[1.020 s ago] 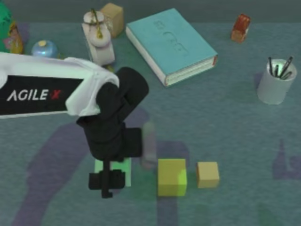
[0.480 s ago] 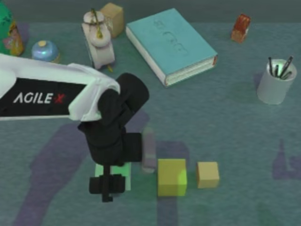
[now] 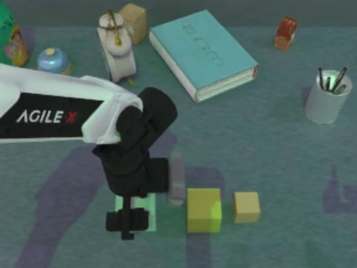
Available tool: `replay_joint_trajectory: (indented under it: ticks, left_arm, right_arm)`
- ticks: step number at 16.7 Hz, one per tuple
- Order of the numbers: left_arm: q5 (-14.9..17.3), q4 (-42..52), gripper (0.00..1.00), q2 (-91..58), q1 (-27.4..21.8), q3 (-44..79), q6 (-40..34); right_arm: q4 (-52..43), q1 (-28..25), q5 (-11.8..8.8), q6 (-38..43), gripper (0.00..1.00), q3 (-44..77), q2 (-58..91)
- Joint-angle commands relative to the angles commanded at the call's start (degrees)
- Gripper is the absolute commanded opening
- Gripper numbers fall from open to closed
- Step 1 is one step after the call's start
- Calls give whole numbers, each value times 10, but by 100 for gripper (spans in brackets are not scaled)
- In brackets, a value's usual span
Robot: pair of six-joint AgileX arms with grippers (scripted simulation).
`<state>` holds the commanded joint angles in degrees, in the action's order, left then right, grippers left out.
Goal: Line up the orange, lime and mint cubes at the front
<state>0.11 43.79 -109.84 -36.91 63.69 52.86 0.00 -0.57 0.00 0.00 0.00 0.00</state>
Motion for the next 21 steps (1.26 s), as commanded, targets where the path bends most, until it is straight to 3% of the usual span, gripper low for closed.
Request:
replay_joint_trajectory:
  ticks: [2,3,13,21]
  left_arm:
    - [0,0,98,0,0,0,0]
    - [0,0,100,0,0,0,0]
    - [0,10,100,4,0,8,2]
    - [0,153,100,64,12,89,-2]
  right_arm:
    - [0,0,0,0,100,0,0]
    - [0,0,0,0,100,0,0]
    - [0,0,0,0,100,0,0]
    - [0,0,0,0,100,0,0]
